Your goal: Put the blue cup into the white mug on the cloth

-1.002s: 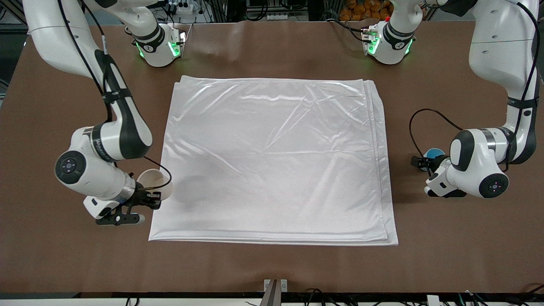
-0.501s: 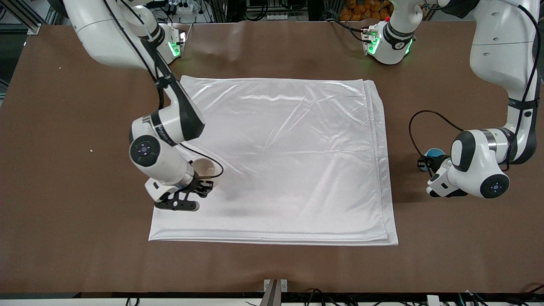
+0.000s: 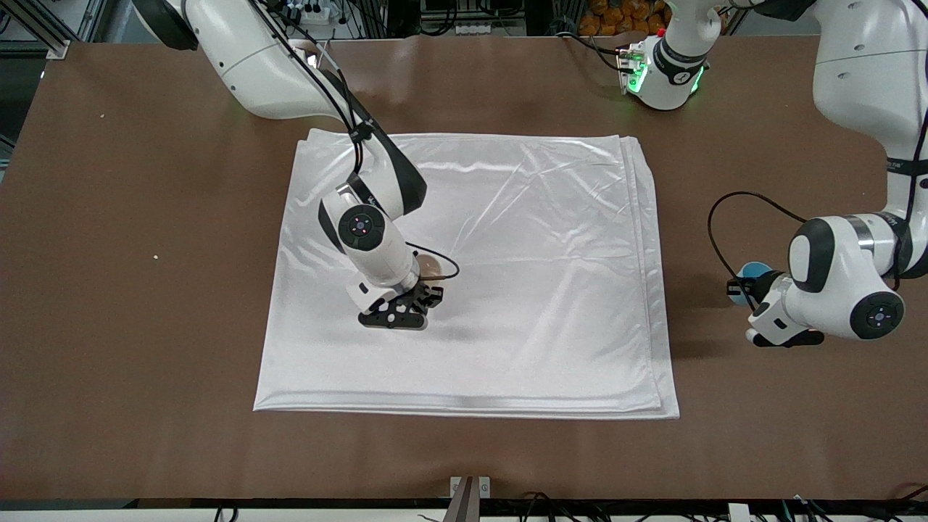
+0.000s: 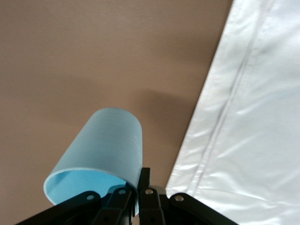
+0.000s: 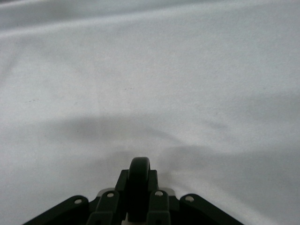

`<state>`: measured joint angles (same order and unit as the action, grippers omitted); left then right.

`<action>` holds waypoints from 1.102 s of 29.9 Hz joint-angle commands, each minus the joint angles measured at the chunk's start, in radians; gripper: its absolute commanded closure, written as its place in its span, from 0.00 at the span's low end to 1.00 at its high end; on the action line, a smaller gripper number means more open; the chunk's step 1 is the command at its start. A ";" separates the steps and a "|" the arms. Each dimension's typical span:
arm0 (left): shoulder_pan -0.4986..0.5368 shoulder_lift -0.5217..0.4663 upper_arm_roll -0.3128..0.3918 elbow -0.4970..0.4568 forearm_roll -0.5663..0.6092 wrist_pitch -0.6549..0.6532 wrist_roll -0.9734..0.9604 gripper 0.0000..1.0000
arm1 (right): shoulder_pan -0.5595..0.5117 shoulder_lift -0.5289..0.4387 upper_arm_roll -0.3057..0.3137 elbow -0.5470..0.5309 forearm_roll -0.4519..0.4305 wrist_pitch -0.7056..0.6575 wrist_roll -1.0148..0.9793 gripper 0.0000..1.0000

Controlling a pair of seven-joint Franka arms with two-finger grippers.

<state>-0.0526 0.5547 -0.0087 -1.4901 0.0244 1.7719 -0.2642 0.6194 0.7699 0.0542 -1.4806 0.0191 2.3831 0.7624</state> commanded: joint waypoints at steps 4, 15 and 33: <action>-0.003 -0.006 -0.059 0.007 0.003 -0.008 -0.112 1.00 | 0.008 0.005 -0.010 0.039 0.002 -0.008 0.031 0.00; -0.003 -0.018 -0.149 0.002 0.022 -0.012 -0.096 1.00 | -0.035 -0.116 -0.014 0.029 -0.002 -0.088 0.017 0.00; -0.088 -0.009 -0.237 0.005 -0.001 -0.015 -0.251 1.00 | -0.193 -0.359 -0.007 0.022 0.001 -0.390 -0.104 0.00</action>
<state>-0.0940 0.5515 -0.2452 -1.4876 0.0246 1.7705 -0.4293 0.4698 0.4752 0.0317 -1.4255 0.0186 2.0283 0.6961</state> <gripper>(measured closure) 0.960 0.000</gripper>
